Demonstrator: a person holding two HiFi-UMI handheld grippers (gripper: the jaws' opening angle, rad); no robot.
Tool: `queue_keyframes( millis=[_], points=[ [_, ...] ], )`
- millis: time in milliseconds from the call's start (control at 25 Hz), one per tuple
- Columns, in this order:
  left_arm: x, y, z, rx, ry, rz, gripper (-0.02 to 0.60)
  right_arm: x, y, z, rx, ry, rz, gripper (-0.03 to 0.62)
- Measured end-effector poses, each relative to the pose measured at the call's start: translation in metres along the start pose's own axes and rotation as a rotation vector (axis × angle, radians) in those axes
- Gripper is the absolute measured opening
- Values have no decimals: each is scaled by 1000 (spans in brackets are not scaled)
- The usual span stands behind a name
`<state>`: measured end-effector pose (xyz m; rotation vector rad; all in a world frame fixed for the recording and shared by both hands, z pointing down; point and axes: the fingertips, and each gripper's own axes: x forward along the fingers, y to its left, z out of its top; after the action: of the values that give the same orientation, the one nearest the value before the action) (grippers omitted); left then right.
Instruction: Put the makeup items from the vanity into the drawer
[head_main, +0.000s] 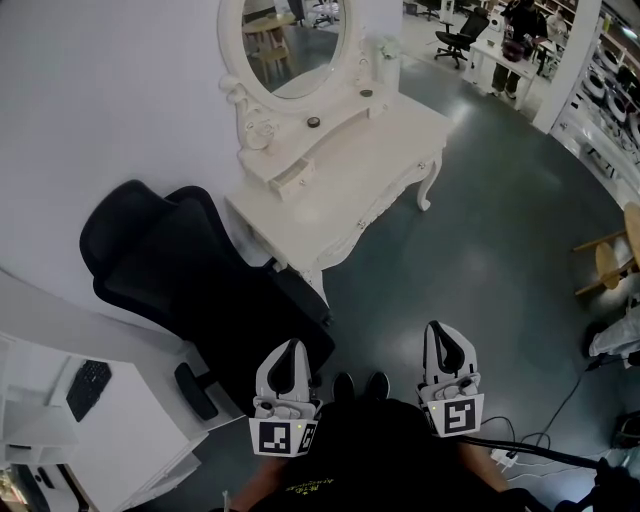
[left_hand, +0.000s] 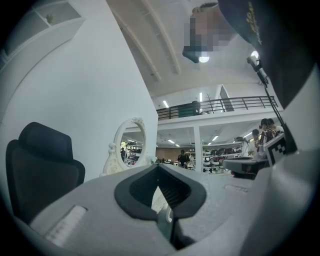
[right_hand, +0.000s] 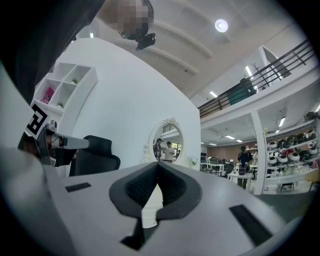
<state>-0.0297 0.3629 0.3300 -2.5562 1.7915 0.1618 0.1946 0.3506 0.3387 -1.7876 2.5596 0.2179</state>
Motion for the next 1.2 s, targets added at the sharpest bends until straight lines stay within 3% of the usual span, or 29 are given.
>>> queue_keyframes(
  millis=[600,960,1040,1200],
  points=[
    [-2,4,-6,1,3,22,21,3,6,-4,-8,2,20,2],
    [-1,-4,-3,30,3,-12,21,-2,-2,-3,-18,-6,14,2],
    [21,-12,-8,45,6,-24,21,6,-19,-14,1,5,6,2],
    [108,-32,-38,97,88,-29,21,62,-89,-54,52,21,14,3]
  ],
)
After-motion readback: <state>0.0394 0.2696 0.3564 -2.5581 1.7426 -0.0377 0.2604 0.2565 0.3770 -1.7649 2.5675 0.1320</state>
